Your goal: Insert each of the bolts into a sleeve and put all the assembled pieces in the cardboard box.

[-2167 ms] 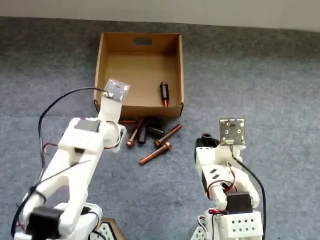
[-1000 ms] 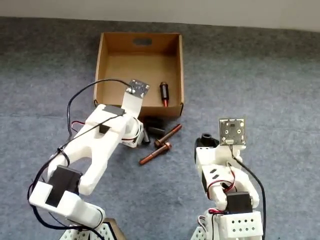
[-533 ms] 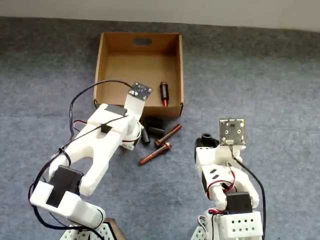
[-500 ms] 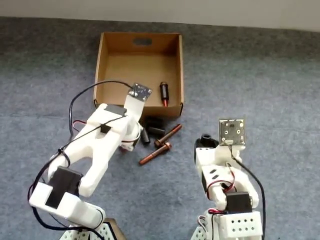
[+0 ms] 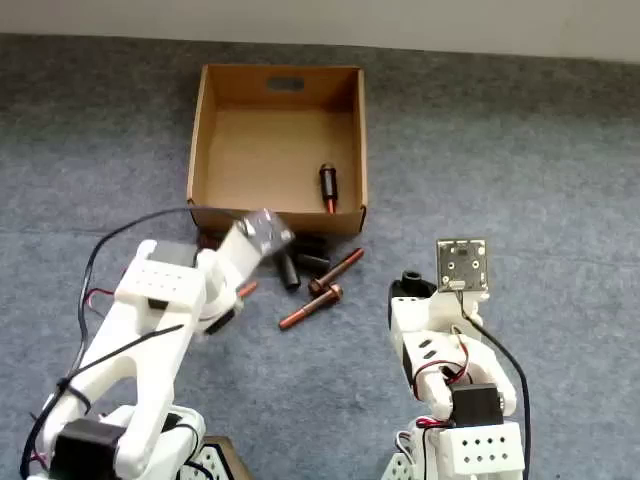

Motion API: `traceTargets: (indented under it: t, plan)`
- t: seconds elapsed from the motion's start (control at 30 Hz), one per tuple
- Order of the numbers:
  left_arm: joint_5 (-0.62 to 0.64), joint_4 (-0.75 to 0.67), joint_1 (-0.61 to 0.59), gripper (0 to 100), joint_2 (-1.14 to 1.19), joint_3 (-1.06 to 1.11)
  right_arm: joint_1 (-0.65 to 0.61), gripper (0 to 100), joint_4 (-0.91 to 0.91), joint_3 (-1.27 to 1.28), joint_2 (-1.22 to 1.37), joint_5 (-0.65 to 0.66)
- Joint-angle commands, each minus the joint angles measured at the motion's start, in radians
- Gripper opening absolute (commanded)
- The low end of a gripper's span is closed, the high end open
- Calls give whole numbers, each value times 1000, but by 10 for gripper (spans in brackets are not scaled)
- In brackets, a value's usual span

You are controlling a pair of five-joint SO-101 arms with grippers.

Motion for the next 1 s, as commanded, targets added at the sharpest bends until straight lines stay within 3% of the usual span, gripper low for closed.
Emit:
traceTargets:
  t: [0.0,0.13,0.27,0.47,0.63,0.73,0.83,0.97]
  plan:
    - [-181,0,-7,8,-70,70,-5,5,-21,-8,-12,-5]
    - [-296,0,-10,10,-93,91,-5,5,-21,-7,-12,-5]
    - [-302,-2,-5,25,-91,91,-5,5,-21,-7,-12,-5]
    - [-301,-14,-5,222,-91,90,-5,5,-21,-7,-12,-5]
    - [-299,-58,-13,182,-99,71,-5,5,-19,-7,-12,-5]
    - [-292,2,-13,143,-101,12,-5,5,-19,-7,-12,-5]
    - [-153,91,-7,119,-101,-58,-5,5,-21,-7,-12,-5]
    - [81,104,-5,120,-101,-108,-5,5,-22,-7,-12,-5]
